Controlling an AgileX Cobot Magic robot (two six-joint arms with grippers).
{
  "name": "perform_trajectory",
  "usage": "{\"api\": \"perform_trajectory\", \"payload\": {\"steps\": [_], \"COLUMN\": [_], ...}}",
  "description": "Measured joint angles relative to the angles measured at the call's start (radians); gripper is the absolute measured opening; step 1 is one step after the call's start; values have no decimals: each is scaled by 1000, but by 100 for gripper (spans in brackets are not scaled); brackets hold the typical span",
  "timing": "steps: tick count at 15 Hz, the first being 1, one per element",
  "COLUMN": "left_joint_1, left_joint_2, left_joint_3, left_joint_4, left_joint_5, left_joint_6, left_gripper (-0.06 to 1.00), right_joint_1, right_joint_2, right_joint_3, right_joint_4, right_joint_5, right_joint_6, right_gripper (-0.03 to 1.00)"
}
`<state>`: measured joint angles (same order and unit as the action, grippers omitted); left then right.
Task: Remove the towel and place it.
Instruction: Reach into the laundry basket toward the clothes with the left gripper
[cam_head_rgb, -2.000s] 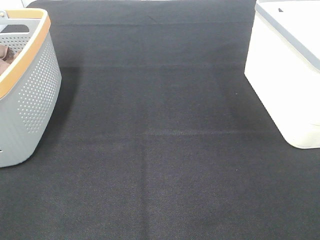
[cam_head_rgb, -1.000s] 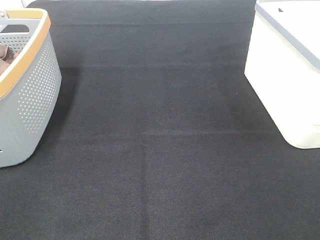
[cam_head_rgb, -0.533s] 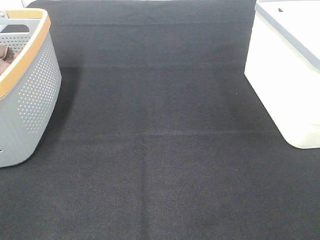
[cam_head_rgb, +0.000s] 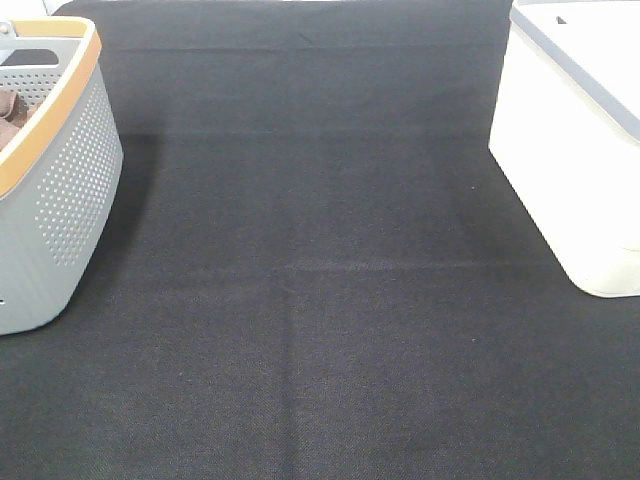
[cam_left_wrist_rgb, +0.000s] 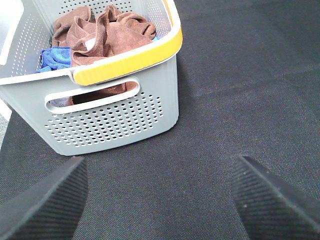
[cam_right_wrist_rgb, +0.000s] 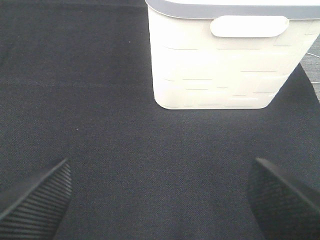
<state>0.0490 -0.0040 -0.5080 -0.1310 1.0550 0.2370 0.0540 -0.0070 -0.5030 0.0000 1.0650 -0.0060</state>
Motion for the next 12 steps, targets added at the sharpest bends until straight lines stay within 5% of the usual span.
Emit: {"api": "perform_trajectory", "payload": {"steps": [12], "left_joint_1": [0], "left_joint_2": [0], "left_joint_3": [0], "left_joint_4": [0], "left_joint_5": [0], "left_joint_6": [0], "left_gripper": [76], "right_joint_1": [0], "right_joint_2": [0], "right_joint_3": [0], "right_joint_4": [0], "right_joint_5": [0], "right_joint_6": [0], "right_gripper": [89]}}
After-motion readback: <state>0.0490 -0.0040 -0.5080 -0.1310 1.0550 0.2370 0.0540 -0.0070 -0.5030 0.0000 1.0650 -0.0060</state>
